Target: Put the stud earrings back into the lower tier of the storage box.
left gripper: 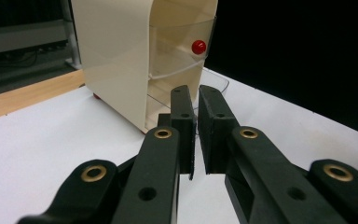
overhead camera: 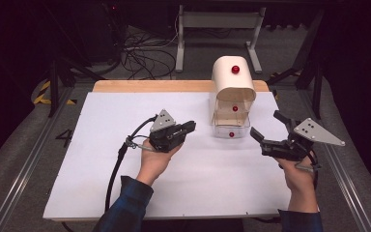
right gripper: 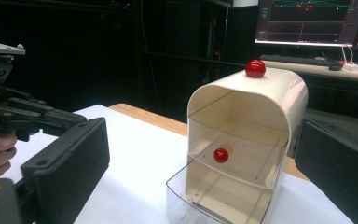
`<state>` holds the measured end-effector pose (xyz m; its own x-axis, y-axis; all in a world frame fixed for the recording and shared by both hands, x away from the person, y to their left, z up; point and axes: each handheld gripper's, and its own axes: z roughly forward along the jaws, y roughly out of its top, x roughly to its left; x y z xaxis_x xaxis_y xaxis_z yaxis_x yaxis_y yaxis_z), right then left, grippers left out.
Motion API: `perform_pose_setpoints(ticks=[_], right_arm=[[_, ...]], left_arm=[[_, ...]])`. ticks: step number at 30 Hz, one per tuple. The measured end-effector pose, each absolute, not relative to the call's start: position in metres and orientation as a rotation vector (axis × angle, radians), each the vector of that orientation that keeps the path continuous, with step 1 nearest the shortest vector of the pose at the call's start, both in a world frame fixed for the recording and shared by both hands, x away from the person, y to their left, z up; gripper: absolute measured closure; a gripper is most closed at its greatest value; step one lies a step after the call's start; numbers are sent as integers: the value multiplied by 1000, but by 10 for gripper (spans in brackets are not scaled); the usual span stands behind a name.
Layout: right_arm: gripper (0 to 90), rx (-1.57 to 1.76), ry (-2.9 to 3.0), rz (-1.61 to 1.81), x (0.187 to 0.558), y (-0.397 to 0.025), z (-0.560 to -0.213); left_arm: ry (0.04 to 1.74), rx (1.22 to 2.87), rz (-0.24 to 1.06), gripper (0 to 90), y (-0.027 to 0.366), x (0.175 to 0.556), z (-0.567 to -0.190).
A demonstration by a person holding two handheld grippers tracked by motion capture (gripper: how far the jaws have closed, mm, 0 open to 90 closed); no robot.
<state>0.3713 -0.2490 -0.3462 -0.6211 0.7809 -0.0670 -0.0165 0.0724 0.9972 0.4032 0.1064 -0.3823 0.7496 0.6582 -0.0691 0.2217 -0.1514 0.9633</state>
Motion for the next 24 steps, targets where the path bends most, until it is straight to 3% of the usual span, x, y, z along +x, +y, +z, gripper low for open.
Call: perform_pose_setpoints(ticks=[24], right_arm=[[35,770,1716,1627,372,-252,-347]], left_arm=[[691,1672,440,853,83,420,-387]])
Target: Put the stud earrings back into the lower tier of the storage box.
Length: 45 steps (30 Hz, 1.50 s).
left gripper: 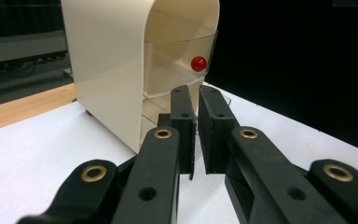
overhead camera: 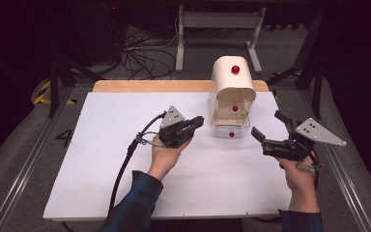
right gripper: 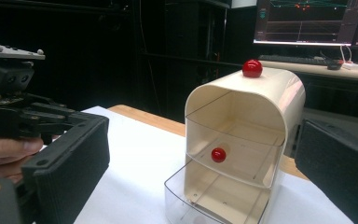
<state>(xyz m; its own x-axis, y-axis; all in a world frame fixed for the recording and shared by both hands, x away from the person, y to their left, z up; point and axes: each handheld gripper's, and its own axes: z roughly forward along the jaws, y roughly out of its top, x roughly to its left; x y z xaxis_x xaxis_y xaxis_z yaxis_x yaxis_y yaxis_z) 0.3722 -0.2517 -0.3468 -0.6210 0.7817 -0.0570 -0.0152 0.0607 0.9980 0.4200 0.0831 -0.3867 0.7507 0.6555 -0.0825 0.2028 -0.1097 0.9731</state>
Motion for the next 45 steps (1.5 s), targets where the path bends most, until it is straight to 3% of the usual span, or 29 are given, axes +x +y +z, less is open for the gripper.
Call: perform_pose_setpoints(ticks=[45], right_arm=[[35,795,1706,1639,375,-258,-349]], left_arm=[[693,1676,497,852,29,463,-415]])
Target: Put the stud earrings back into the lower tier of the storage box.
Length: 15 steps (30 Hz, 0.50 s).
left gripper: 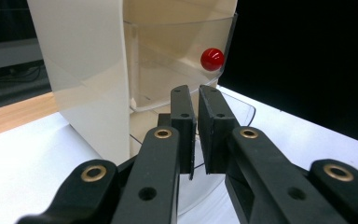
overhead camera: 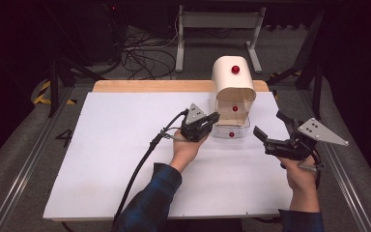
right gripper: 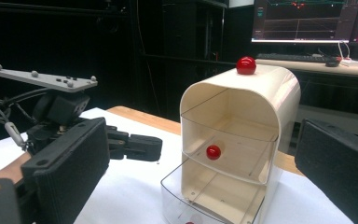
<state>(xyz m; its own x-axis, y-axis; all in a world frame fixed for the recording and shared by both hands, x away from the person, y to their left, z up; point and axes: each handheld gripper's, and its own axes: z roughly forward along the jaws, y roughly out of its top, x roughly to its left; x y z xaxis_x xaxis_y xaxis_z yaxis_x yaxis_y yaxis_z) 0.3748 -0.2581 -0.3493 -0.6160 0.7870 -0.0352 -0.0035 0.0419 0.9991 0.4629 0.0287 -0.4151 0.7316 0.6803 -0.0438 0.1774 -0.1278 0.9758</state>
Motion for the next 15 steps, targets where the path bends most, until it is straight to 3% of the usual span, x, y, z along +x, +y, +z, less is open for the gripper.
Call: perform_pose_setpoints(ticks=[15], right_arm=[[35,799,1708,1641,376,-259,-351]], left_arm=[[716,1698,513,851,18,474,-426]])
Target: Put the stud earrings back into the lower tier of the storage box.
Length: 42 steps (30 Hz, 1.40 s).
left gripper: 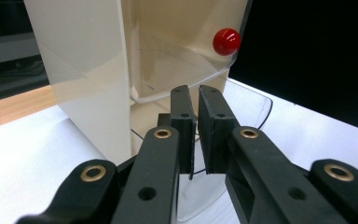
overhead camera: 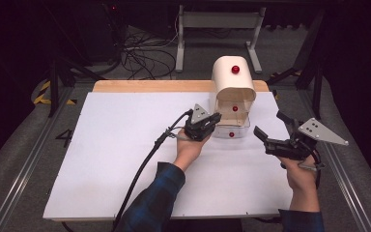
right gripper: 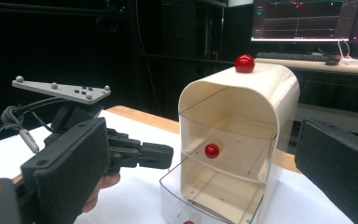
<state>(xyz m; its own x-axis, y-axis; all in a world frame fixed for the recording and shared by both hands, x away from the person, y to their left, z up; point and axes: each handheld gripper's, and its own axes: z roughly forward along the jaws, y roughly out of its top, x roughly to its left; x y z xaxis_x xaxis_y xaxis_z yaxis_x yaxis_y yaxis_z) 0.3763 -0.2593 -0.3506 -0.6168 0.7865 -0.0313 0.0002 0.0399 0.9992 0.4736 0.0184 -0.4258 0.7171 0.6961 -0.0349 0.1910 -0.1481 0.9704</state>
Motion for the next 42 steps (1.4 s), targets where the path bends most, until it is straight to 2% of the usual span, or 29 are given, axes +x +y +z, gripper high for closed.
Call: perform_pose_setpoints(ticks=[16,20,24,30,33,37,42], right_arm=[[35,796,1718,1637,377,-258,-352],[35,798,1720,1635,378,-257,-352],[35,800,1724,1633,379,-257,-353],[35,802,1729,1624,380,-256,-355],[35,800,1730,1626,380,-255,-355],[34,799,1734,1615,380,-253,-355],[34,792,1733,1609,381,-251,-356]], left_arm=[[721,1744,548,833,15,477,-432],[726,1744,548,748,16,477,-431],[716,1730,548,722,16,474,-427],[706,1725,563,635,20,469,-419],[713,1716,573,551,23,466,-415],[703,1717,590,518,27,461,-409],[697,1714,592,435,33,454,-401]])
